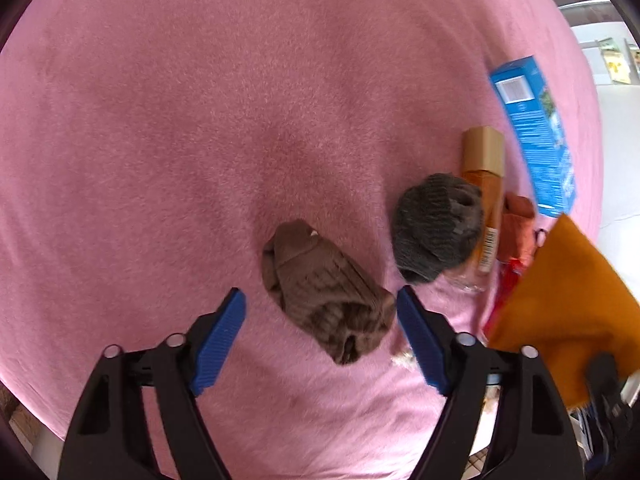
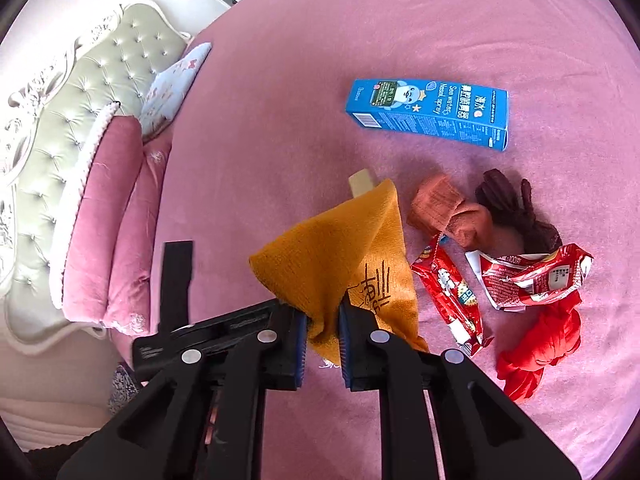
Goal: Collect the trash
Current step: 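Grasp the mustard cloth with the right tool while the left tool grasps the brown sock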
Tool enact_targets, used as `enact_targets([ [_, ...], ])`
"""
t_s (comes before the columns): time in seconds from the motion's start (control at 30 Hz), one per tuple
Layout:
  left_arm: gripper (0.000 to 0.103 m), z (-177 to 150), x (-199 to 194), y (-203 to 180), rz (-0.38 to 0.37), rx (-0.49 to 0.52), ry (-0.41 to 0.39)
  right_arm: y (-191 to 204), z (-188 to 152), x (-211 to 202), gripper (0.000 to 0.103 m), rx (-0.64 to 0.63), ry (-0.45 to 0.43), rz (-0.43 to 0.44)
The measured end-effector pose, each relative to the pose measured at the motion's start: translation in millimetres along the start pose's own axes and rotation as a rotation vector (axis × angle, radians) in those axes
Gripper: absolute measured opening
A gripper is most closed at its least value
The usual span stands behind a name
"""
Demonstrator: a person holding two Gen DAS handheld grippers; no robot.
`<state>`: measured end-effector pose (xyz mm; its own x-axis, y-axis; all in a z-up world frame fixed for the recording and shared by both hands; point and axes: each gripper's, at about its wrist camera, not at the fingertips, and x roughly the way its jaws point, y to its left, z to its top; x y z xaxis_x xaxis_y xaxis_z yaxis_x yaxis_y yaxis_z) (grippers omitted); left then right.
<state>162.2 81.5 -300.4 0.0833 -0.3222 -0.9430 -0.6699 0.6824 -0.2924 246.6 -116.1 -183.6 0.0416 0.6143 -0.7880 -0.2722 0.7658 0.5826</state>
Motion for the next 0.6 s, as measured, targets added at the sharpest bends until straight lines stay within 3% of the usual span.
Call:
enact_targets([
  [0.03,0.053,1.8,6.7,-1.4,0.015,-0.001,0.014,2.4,2.1,2.4,0.013,0.000,0.001,-0.001],
  [0.13,0.031,2.8,16.1,-6.9,0.081,0.009,0.020,0.4,1.7,0.6,0.013,0.003,0.005,0.004],
  [0.23,0.010,-2.0,11.9,-13.1,0.080,0.043,0.009,-2.1,0.1,-3.0,0.013,0.010,0.005,0.009],
  [0.6,0.009,-46.3,-61.5,-20.2,-0.017,0.163,-0.067,2.8,-30.8,-45.0,0.013,0.035,-0.050,0.023],
])
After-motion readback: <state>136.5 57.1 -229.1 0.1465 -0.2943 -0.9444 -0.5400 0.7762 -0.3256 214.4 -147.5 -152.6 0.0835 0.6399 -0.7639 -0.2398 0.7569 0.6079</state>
